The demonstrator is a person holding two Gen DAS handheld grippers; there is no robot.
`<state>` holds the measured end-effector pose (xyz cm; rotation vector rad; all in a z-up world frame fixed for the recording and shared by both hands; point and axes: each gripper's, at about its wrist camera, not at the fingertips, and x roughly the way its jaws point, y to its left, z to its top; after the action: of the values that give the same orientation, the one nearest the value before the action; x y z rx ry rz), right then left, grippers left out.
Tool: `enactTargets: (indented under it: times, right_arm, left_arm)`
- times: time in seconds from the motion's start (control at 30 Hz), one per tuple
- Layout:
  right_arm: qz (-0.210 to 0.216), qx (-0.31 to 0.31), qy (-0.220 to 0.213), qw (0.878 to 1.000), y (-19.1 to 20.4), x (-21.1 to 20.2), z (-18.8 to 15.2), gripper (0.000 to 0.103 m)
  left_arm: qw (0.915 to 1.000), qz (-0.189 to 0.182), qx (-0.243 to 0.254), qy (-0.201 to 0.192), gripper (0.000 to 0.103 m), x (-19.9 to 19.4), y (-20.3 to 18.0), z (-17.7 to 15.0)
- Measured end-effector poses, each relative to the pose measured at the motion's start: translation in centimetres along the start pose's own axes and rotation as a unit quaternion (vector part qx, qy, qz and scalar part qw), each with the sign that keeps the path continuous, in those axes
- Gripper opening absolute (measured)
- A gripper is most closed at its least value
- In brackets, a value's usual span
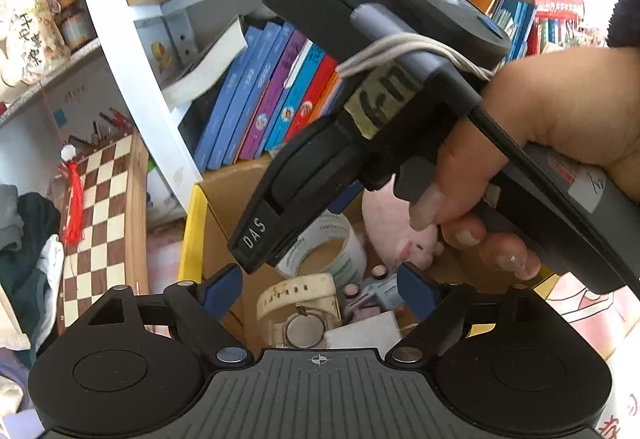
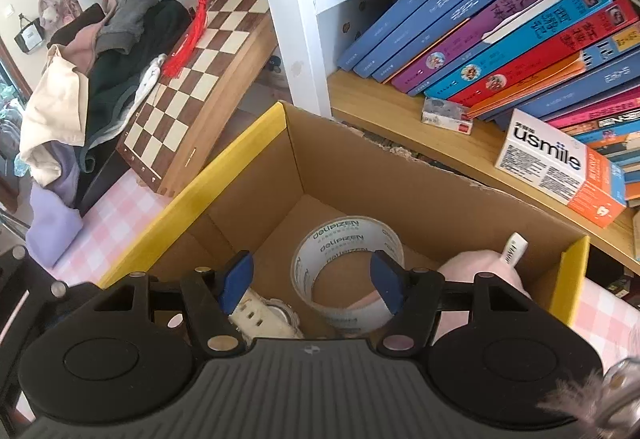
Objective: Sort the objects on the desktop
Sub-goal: 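Open the left gripper to drop the white plug into the box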
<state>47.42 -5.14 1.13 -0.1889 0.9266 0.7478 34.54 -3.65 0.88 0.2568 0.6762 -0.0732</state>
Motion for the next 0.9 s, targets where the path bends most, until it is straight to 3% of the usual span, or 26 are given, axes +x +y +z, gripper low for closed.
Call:
enactTargets:
  times: [0.3,0.47,0.9]
  right_arm:
    - [-0.024,0.002,-0.026,0.999,0.7,-3.6,-1.0,0.067]
    - [-0.041,0.005,-0.042,0.998,1.4,-5.6,-1.9,0.072]
    - [-0.088,0.021,-0.078,0.993,3.7,-11.4,-5.8,0.076]
  left_arm:
    - [0.9998,0.003,-0.003,-0.022,0.088,-2.8,0.1,-0.2]
    - [0.9988,-0.015,-0.016,-0.044,0.092,-5.2,0.5,-0.7]
    - [0.9981,-0.008,-0.013,-0.059,0.092,-9.4,2.4,-3.6]
